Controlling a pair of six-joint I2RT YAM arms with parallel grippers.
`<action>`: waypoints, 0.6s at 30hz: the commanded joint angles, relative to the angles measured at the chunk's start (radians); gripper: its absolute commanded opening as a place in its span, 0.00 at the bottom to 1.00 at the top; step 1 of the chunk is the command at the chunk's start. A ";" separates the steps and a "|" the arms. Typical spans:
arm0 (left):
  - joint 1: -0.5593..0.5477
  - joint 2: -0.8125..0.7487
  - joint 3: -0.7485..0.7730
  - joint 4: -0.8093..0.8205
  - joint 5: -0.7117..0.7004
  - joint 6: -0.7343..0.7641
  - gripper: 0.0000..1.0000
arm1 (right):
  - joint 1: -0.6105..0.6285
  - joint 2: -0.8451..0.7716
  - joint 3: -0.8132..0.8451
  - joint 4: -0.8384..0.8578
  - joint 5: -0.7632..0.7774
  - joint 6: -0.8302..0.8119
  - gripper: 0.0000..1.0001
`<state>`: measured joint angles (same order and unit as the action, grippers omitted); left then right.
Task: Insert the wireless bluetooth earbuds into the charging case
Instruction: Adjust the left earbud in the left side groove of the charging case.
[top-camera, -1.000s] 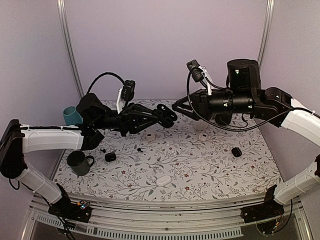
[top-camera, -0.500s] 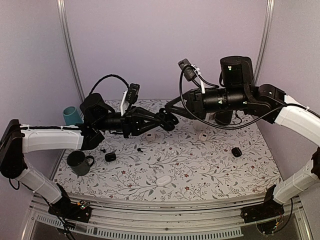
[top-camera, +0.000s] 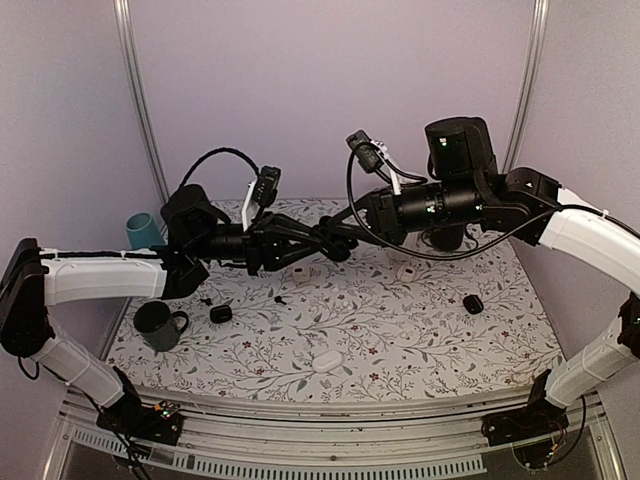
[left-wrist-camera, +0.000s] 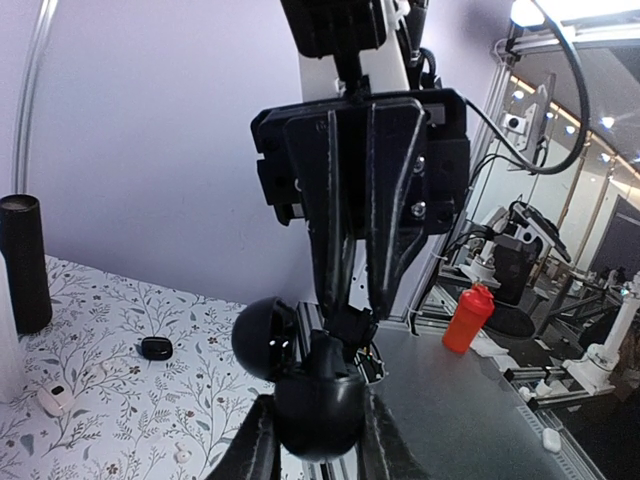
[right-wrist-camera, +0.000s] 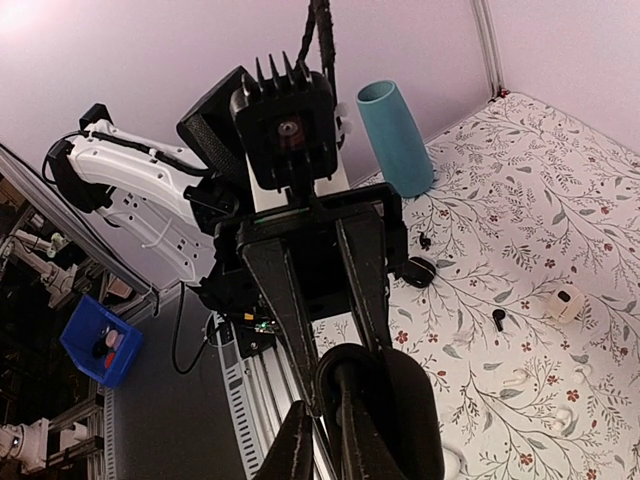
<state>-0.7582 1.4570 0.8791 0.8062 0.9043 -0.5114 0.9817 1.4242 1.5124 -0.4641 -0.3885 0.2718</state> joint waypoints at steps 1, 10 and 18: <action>-0.005 -0.014 0.030 0.002 0.005 0.016 0.00 | 0.005 0.013 0.031 -0.011 0.017 -0.002 0.10; -0.007 -0.014 0.037 -0.002 0.005 0.021 0.00 | 0.006 0.028 0.041 -0.036 0.032 -0.011 0.08; -0.011 -0.017 0.044 -0.007 0.009 0.030 0.00 | 0.007 0.044 0.049 -0.051 0.043 -0.019 0.04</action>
<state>-0.7601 1.4570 0.8864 0.7872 0.9058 -0.5003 0.9817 1.4464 1.5311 -0.4961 -0.3637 0.2680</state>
